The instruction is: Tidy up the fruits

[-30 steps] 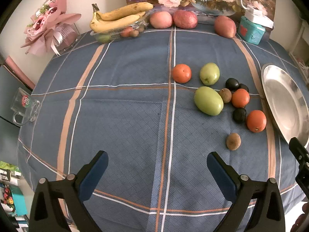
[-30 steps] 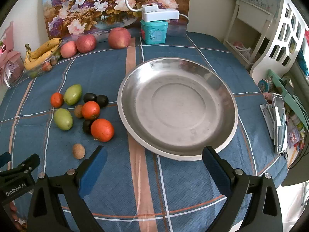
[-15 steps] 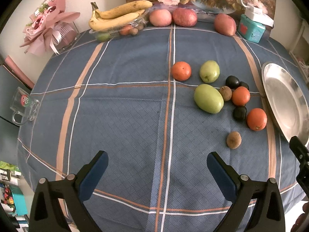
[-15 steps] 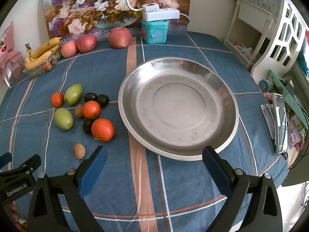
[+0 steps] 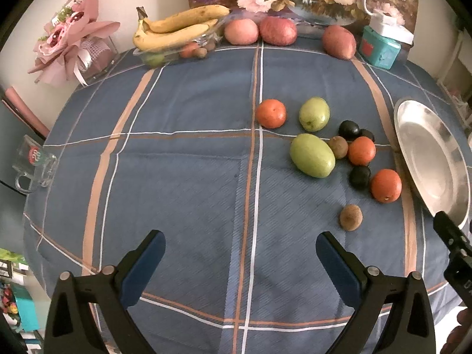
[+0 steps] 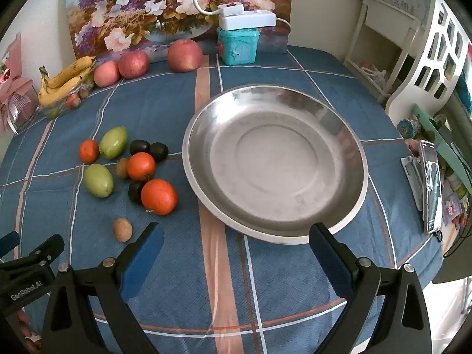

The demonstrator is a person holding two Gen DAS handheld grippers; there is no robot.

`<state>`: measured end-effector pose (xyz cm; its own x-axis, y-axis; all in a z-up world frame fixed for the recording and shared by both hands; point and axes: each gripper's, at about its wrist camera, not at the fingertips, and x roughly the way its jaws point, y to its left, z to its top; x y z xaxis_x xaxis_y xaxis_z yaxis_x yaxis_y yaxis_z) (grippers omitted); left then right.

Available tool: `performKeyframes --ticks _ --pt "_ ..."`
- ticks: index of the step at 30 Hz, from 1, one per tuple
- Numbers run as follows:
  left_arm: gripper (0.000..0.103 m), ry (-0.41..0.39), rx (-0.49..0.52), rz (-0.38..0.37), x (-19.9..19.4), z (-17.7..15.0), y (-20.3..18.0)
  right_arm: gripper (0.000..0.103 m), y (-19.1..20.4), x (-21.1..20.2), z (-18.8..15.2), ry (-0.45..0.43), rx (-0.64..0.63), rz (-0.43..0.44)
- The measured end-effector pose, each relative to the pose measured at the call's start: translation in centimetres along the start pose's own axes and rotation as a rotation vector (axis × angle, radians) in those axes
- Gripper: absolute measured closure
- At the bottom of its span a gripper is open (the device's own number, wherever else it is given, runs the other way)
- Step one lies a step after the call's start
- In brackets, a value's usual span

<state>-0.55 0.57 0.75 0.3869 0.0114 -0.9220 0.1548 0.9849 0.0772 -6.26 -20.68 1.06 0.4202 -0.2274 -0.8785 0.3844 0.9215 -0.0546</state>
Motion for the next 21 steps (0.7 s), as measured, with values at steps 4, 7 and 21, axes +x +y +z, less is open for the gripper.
performKeyframes --ticks 4,7,21 --pt "0.000 -0.019 -0.009 -0.022 -0.1 0.3 0.0 0.004 0.0 0.1 0.1 0.000 0.005 0.012" --pt "0.000 -0.040 -0.022 -0.057 -0.4 0.5 -0.1 0.004 0.1 0.0 0.1 -0.015 0.017 0.046" --pt "0.000 -0.011 0.085 -0.156 1.3 1.1 -3.7 0.004 1.3 1.2 2.0 -0.013 0.145 0.236"
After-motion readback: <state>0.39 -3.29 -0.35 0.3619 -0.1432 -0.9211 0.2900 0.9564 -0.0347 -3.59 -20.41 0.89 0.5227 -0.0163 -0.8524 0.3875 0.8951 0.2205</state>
